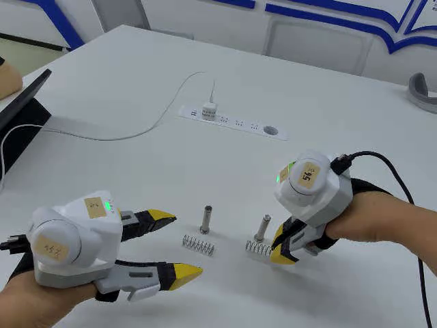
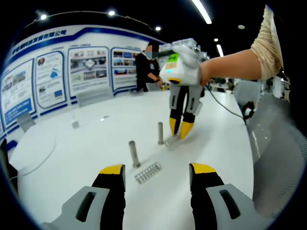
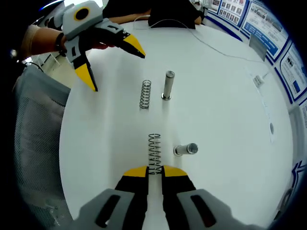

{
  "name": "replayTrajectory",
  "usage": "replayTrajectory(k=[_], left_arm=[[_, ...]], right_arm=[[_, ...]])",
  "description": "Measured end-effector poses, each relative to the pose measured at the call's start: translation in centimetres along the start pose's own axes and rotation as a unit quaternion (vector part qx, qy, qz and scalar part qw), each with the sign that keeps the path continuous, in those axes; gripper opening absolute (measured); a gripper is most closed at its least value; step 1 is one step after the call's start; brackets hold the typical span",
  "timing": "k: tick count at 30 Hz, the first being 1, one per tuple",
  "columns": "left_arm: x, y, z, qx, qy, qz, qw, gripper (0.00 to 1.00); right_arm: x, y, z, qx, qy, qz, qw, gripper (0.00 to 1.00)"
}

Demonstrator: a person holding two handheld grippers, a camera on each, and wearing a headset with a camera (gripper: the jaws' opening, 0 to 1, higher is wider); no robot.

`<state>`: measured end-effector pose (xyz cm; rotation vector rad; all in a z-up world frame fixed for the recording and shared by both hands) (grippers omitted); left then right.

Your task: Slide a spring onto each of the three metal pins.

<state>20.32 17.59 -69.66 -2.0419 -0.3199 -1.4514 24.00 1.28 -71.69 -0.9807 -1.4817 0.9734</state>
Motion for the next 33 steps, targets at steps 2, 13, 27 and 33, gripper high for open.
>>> replayTrajectory(k=[2, 13, 27, 33], left_arm=[[0.0, 0.1, -0.2, -0.003, -0.001, -0.001, 1.0000, 0.53], [0.4, 1.8, -2.3, -0.038, 0.010, -0.001, 0.9992, 0.43], [0.6, 3.8, -3.9, -0.065, 0.031, 0.008, 0.9974, 0.34], [0.8, 4.5, -4.4, -0.073, 0.038, 0.008, 0.9966, 0.30]], right_arm=[[0.2, -0.3, 0.2, 0.001, -0.004, -0.002, 1.0000, 0.12], [1.5, -1.3, 1.1, 0.009, -0.030, -0.004, 0.9995, 0.12], [3.2, -2.1, 2.1, 0.018, -0.070, -0.014, 0.9973, 0.12], [3.9, -2.4, 2.5, 0.023, -0.088, -0.017, 0.9957, 0.12]])
Point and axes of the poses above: the centre of the closed fingertips' face, and the gripper's own axes: y roughly forward along the fingers, z roughly to its left, x roughly out of its top, the point moved 4 cm from there along -y, roughly backward along the fingers, and after that the axes turned 15 degrees about -y, right-handed, at the moved point
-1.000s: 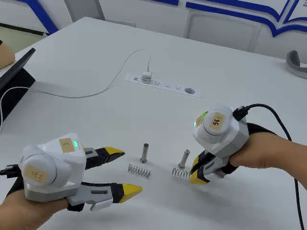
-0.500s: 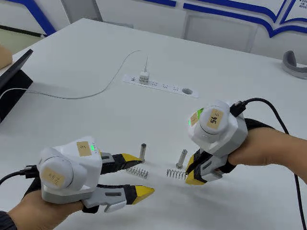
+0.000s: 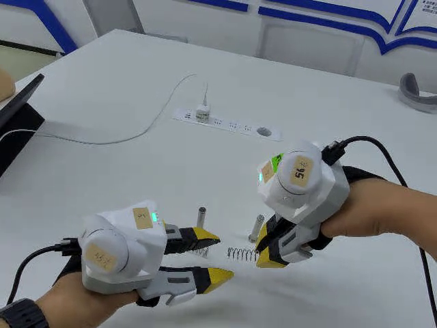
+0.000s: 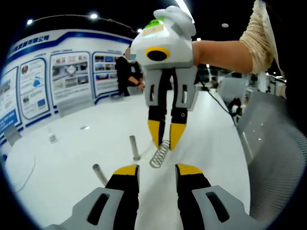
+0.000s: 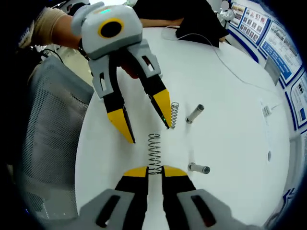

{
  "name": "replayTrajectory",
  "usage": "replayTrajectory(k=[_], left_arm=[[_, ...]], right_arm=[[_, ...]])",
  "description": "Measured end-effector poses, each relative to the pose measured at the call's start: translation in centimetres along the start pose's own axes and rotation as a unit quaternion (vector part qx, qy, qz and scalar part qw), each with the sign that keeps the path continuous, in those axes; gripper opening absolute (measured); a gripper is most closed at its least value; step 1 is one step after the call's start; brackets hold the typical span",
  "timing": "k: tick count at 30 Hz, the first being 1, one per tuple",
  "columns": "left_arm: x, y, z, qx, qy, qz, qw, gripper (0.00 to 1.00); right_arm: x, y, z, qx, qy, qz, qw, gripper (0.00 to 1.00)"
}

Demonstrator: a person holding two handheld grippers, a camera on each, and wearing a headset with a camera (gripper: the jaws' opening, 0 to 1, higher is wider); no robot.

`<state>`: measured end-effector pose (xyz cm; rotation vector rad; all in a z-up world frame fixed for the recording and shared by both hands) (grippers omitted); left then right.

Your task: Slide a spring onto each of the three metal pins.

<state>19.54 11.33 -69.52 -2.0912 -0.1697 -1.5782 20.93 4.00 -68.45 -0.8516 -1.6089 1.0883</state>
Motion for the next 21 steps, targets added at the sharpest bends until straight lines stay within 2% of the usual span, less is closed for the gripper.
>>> replayTrajectory(k=[21], left_arm=[[0.16, 0.28, -0.55, -0.013, 0.028, -0.002, 0.9995, 0.13]], right_arm=[[1.17, -0.27, 0.42, 0.007, -0.036, 0.004, 0.9993, 0.12]])
Point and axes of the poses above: the centre of the closed fingertips' face, and the gripper's own axes: y roughly forward along the fingers, z roughly to its left, x roughly out of its top, the point moved 4 cm from there along -y, roughly backward along the fingers, and after that the axes turned 15 degrees about -y, right-handed, at the moved point
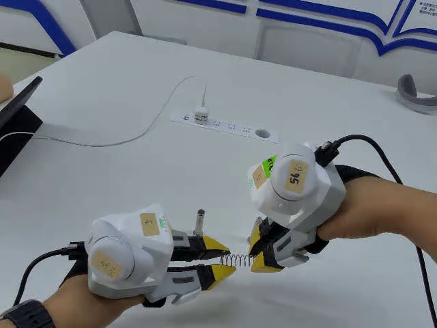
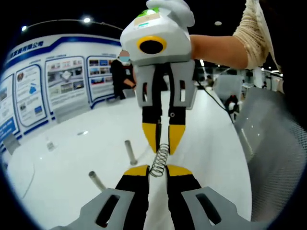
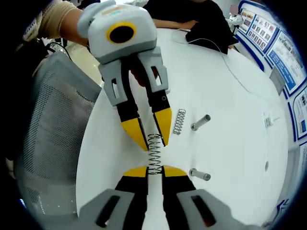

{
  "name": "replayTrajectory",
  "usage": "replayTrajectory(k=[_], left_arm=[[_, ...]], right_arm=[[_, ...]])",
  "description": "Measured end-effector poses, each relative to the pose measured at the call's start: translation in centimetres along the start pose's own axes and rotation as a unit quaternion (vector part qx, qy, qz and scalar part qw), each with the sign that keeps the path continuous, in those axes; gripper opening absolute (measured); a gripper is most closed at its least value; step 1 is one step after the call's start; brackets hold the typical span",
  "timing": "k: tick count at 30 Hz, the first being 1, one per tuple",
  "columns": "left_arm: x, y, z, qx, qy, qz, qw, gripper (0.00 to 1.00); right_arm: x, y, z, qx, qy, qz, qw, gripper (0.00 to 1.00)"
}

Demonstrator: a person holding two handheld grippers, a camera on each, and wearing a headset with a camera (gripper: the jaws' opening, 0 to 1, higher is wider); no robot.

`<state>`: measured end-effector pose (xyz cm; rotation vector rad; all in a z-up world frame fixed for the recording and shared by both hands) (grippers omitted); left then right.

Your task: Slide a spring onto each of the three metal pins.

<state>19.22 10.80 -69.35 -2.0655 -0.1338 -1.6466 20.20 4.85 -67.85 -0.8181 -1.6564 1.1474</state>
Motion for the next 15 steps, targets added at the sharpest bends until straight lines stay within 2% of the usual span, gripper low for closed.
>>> replayTrajectory(k=[15], left_arm=[[-0.2, 0.1, -0.1, -0.001, 0.008, 0.007, 0.9999, 0.12]], right_arm=[[1.3, -1.5, -0.1, -0.005, -0.014, -0.004, 0.9999, 0.12]])
Point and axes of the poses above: the centre of the closed fingertips' face, and the gripper's own axes: y roughly forward along the fingers, z roughly to its left, x roughly out of its top, the point moved 4 cm from there along -y, roughly backward along the fingers, and after that the axes turned 15 degrees about -y, right-handed, at the moved point
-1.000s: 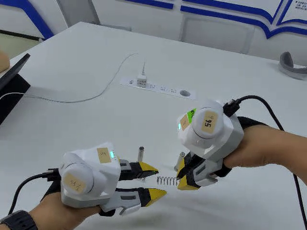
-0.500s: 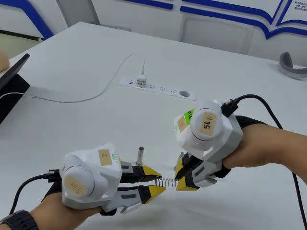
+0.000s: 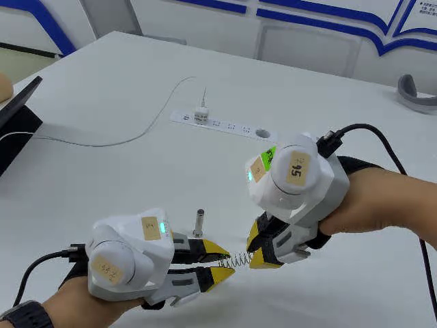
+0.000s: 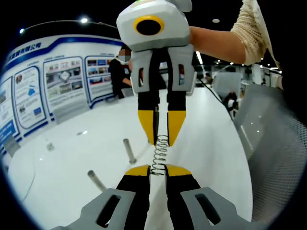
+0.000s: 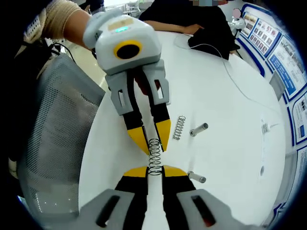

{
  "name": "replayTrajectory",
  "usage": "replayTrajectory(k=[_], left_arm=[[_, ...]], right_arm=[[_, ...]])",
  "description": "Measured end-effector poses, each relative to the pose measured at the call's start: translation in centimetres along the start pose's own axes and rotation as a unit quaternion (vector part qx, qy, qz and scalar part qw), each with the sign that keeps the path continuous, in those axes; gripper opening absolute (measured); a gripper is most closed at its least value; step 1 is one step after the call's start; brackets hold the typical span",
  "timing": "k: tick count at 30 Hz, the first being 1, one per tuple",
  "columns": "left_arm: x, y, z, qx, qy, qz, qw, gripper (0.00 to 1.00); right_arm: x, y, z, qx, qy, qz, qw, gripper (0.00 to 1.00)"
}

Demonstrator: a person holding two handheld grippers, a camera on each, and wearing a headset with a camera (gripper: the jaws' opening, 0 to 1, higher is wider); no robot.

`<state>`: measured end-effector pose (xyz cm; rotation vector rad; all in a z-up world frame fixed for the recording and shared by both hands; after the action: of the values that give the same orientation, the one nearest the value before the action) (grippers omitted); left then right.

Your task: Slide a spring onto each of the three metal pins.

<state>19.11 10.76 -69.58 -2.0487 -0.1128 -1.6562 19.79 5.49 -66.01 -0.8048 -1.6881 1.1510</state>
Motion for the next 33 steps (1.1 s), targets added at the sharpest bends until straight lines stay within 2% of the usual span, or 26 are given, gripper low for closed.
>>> replayTrajectory(k=[8, 19, 30, 33], left_arm=[[-0.1, 0.2, -0.2, -0.002, 0.003, 0.004, 1.0000, 0.11], [0.1, 0.3, -0.4, -0.005, -0.001, -0.002, 1.0000, 0.11], [0.1, 0.1, -0.2, -0.004, -0.012, -0.009, 0.9999, 0.11], [0.1, 0.2, -0.1, -0.003, -0.015, -0.011, 0.9998, 0.11]], right_arm=[[1.1, -0.6, -0.2, -0.006, -0.010, -0.006, 0.9999, 0.12], [2.4, -1.0, -0.4, -0.016, -0.021, -0.014, 0.9996, 0.12], [2.7, -1.1, -0.7, -0.024, -0.018, -0.018, 0.9994, 0.12], [2.6, -1.2, -0.7, -0.025, -0.009, -0.020, 0.9995, 0.16]])
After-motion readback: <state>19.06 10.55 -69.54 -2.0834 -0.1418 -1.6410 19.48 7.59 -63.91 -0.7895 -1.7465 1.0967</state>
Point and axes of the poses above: the centre of the closed fingertips' face, and the gripper's own axes: y roughly forward along the fingers, z roughly to its left, x roughly out of its top, the point moved 4 cm from there along -y, roughly backward along the fingers, and after that the axes turned 15 degrees about -y, right-handed, at the moved point
